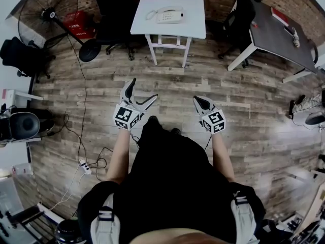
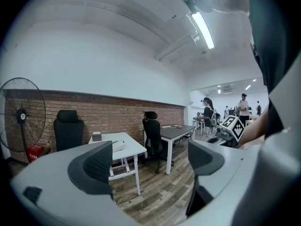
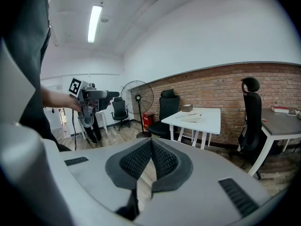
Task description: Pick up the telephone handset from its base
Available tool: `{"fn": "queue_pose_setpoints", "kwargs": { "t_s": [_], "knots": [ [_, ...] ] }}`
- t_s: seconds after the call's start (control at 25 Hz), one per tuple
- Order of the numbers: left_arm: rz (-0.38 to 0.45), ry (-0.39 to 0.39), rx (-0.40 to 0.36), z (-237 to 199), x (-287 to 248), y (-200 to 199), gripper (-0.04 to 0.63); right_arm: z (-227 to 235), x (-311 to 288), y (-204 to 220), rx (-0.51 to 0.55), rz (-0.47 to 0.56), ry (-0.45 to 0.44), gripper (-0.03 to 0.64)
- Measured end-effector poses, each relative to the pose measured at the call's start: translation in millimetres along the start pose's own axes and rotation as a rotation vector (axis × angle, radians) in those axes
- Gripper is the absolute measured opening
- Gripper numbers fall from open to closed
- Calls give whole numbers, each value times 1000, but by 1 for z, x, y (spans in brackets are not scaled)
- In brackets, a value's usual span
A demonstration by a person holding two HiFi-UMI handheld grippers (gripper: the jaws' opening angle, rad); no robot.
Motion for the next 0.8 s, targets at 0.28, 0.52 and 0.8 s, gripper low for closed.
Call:
{"fn": "queue_pose_setpoints", "kwargs": {
  "t_s": [0.28, 0.52, 0.8],
  "knots": [
    [-15, 11, 5, -23, -14, 6, 483, 12, -16, 0, -9, -14, 17, -2],
    [-19, 21, 27, -68, -39, 4, 483, 23, -54, -14, -27, -26, 31, -3],
    [-29, 60, 38, -114, -80, 3, 483, 44, -100, -31, -62, -23, 59, -3]
  ]
}}
Point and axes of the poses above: the fingertips, and each gripper's own axes: x backward along the fingers, z to its right, y out of its underside, the point moved 6 cm from there along x, backward along the fingers, and after that the axes turned 12 degrees about -y, right-handed, at the moved point
